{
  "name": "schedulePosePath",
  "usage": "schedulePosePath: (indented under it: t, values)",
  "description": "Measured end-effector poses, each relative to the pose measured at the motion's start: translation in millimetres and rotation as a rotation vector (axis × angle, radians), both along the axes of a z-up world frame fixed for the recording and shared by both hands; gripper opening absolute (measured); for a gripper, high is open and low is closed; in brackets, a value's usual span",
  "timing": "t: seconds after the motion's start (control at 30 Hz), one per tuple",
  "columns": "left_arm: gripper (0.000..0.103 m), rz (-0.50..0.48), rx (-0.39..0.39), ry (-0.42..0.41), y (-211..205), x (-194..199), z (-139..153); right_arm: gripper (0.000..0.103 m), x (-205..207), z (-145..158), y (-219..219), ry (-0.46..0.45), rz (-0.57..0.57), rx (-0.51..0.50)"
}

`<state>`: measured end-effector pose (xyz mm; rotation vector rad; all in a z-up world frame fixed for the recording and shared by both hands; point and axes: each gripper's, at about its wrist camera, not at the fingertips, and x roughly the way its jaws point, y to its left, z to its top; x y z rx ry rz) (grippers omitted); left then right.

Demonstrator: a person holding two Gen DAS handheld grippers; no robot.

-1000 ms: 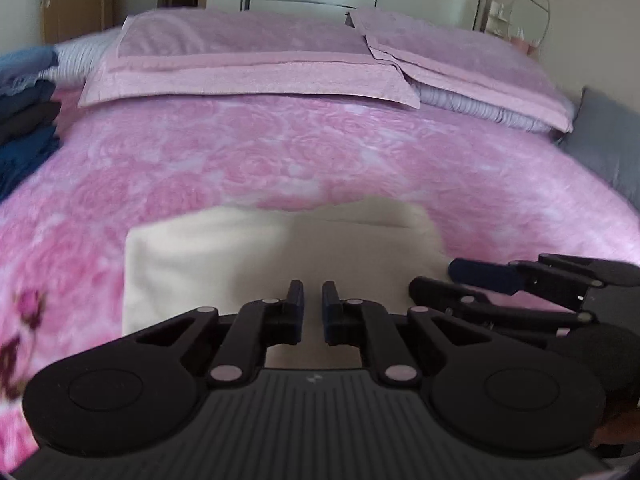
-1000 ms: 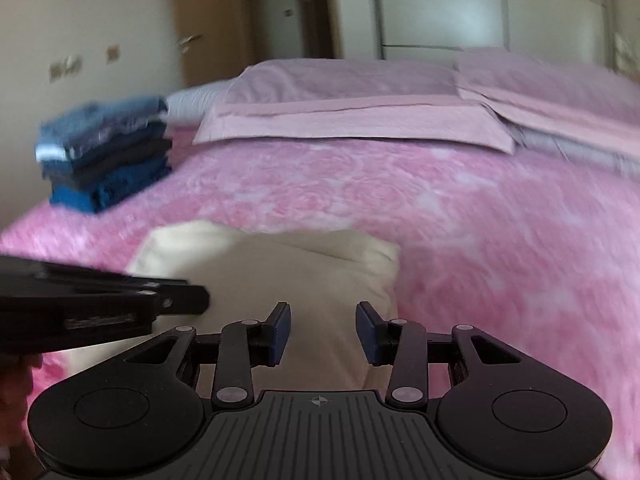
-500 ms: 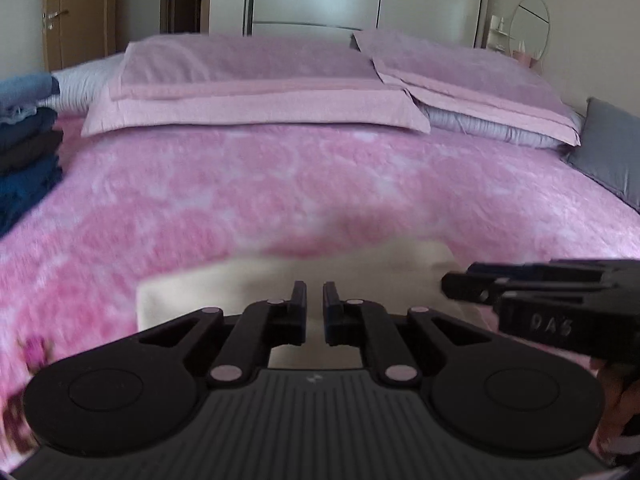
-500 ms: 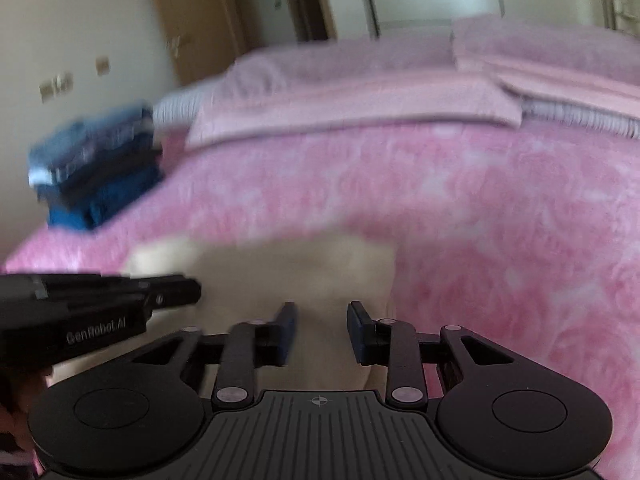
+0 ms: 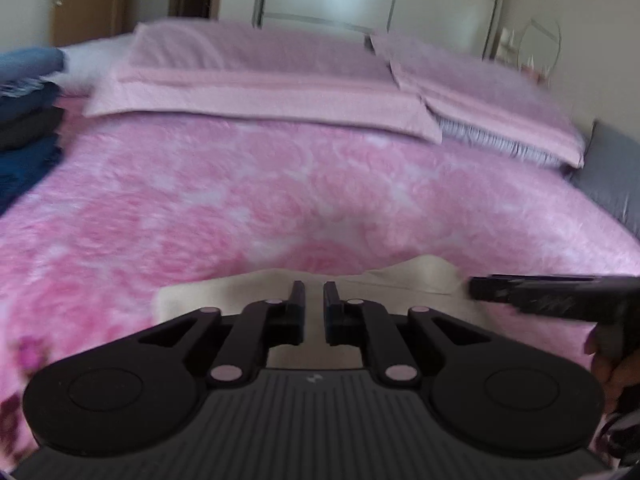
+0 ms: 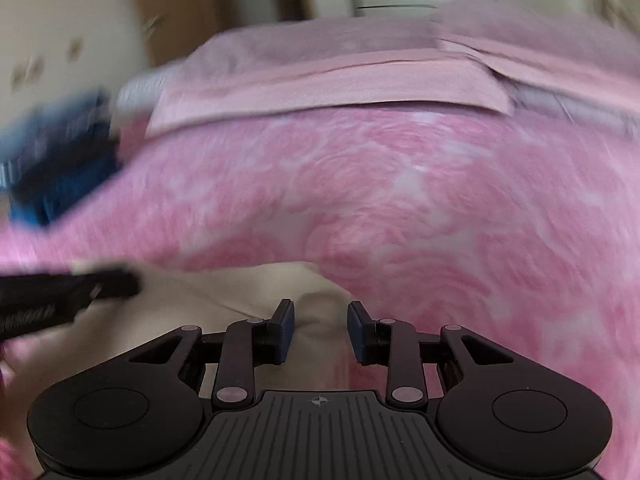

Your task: Fold clothes

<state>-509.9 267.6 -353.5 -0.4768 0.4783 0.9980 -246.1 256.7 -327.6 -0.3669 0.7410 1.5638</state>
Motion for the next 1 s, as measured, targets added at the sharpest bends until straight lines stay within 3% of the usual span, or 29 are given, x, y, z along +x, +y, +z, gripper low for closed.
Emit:
schedulePosePath:
  t: [0.1,0.2,0.3,0.4,0.53,0.67,0.83,0.93,0.97,1.0]
  values:
    - [0.008,0.046,-0.002,-0.031,-40.6,-29.9,8.5,0.031,13.1,18.5,-50.3,0.1,-0.025,0.061]
    - [0.009,0.157,-0.066,-0.089,-74.7,-67.6,3.5,0.031,13.7,17.6,-100.5,0.182,0.005,0.071]
    - [0.024,0.252,-0.166,-0.186,-93.5,-103.4,-8.9,0.031,14.3,2.6,-133.5,0.26,0.0,0.039]
    - [0.027,0.269,-0.265,-0.301,-94.6,-121.1,-21.9,0.031,16.4,-10.0,-143.5,0.333,-0.012,0.016]
    - [0.03,0.26,-0.301,-0.414,-85.4,-119.1,-33.4,0.032,19.2,-12.7,-136.2,0.37,-0.019,0.047]
    - [0.023,0.249,-0.293,-0.425,-80.2,-112.7,-38.5,0.032,17.9,-17.7,-123.3,0.382,-0.003,0.049]
    - [0.022,0.226,-0.278,-0.411,-81.2,-113.3,-43.5,0.031,23.3,-28.7,-120.7,0.427,0.01,0.032]
    - [0.015,0.213,-0.266,-0.4,-82.6,-110.7,-44.8,0.031,24.2,-30.4,-121.4,0.445,0.031,0.037]
    - [0.01,0.208,-0.254,-0.391,-83.7,-109.4,-43.9,0.029,24.2,-30.9,-121.0,0.449,0.035,0.038]
    - [0.009,0.205,-0.236,-0.385,-85.7,-108.8,-42.3,0.011,24.2,-30.7,-121.0,0.448,0.032,0.043]
